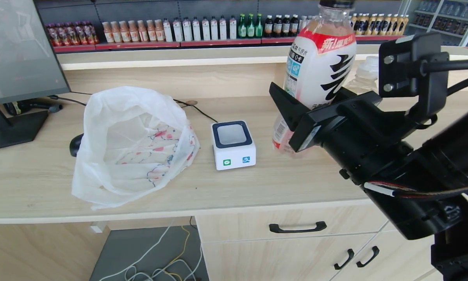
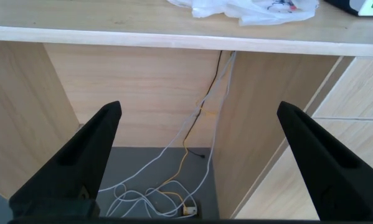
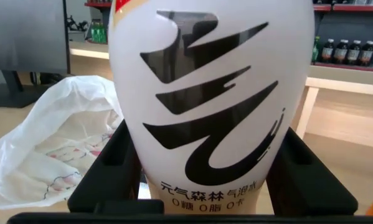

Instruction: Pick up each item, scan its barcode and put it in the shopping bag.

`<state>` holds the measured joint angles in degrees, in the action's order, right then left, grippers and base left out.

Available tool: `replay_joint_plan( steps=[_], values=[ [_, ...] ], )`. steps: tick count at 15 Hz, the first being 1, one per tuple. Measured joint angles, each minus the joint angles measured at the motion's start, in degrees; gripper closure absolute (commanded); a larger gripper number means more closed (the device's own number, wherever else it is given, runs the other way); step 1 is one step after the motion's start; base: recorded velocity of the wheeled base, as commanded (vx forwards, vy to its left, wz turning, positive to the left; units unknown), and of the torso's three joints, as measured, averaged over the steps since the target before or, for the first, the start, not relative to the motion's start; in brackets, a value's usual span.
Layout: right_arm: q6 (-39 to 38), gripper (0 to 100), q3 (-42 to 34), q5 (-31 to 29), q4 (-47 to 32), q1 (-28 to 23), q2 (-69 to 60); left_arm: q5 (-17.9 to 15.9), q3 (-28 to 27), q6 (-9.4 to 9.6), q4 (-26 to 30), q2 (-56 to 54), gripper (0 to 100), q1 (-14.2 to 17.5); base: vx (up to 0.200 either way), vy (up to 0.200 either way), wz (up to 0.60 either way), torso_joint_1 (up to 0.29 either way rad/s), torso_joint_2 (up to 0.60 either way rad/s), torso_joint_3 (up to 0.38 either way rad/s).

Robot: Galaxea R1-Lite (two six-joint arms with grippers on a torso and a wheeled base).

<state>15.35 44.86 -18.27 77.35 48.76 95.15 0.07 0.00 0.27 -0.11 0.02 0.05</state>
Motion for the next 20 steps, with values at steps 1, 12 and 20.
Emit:
replay_joint_plan(
  steps=[1, 12, 20],
  values=[
    [-0.05, 100, 0.28, -0.11, -0.16, -0.09, 0.09, 0.0, 0.0, -0.02, -0.05, 0.0, 0, 0.0, 0.0, 0.2, 0.0, 0.002, 0.0, 0.007],
    [0.04, 100, -0.27, -2.91, 0.9, -0.12, 0.69, 0.0, 0.0, 0.09, -0.05, 0.0, 0, 0.02, 0.0, 0.073, 0.0, 0.0, 0.0, 0.0],
    [1.72, 100, -0.4, -6.55, 1.12, -0.65, 3.15, -0.02, 0.0, 0.06, -0.05, 0.0, 0, 0.05, 0.0, 0.0, 0.0, 0.0, 0.0, 0.0]
  ],
)
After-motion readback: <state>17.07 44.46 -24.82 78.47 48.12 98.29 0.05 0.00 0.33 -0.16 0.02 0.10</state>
